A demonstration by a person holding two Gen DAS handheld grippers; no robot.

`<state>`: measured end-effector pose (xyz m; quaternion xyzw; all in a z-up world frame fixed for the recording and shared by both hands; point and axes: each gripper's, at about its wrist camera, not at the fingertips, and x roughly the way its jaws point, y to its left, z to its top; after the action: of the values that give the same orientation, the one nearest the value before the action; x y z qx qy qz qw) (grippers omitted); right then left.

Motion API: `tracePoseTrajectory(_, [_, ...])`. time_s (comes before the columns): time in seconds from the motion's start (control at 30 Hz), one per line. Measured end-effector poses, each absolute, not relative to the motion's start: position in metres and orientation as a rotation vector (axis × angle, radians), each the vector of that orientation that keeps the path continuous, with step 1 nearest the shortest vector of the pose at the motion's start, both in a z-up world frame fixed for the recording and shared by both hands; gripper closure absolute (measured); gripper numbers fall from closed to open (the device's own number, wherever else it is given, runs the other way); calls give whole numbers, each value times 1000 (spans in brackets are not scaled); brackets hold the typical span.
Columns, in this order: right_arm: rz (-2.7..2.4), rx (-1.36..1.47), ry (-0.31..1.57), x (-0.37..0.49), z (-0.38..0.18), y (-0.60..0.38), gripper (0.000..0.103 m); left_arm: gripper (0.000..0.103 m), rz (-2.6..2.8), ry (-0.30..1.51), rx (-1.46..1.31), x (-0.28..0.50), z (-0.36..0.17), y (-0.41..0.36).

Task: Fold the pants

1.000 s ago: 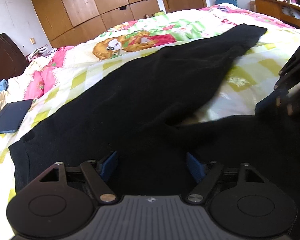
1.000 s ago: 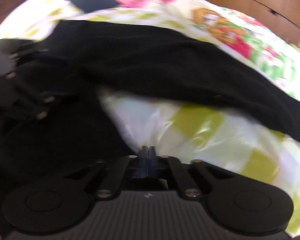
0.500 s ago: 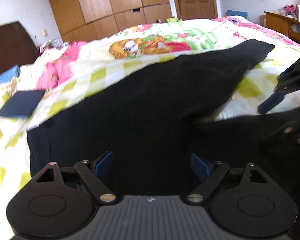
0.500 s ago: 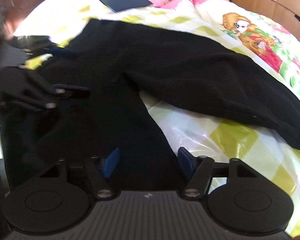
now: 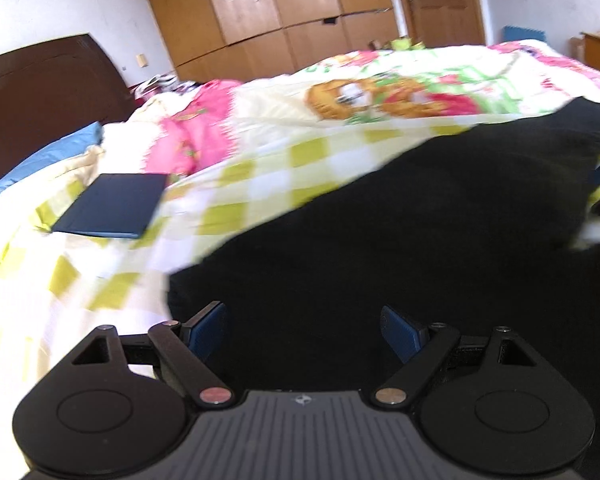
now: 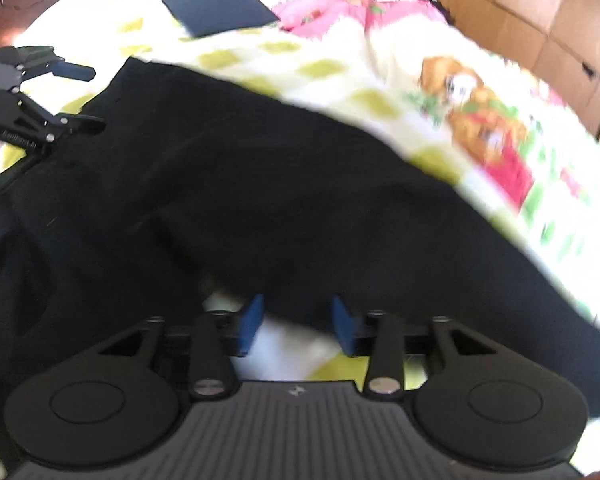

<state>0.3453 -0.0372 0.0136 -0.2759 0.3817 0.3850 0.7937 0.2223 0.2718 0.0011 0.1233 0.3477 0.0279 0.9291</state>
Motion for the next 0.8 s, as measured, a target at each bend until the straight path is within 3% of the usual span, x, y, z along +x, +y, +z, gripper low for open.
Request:
tracePoseTrajectory(0.23, [813,-804,701,443,3,30,50,6,119,774,160,284,-2,333])
tracePoseTrajectory(0.47, [864,-832,822,505,-9,61,44,6,41,853,166,299,-13,344])
tracePoseTrajectory(0.6, [894,-800,908,515,-15,59,46,4,-29,889,114,308,-10,355])
tracePoseTrajectory(0.63, [889,-785,916,514,-20,57,48,3,-33,892,113,309,-12,358])
tracePoseTrajectory(0.7, [893,-744,925,504,-24,53,69,3,-29,933,116,317,-21,361])
tracePoseTrajectory(0.73, [898,-725,924,500,-25,52,74,3,-15,951,120,321,-26,362])
tracePoseTrajectory(0.77, [885,-727,909,494,-25,51,91,4,-6,960,116,323,-29,363])
tracePoseTrajectory(0.8, [887,-723,915,491,-26,51,100,12,-3,964,105,325,-30,363])
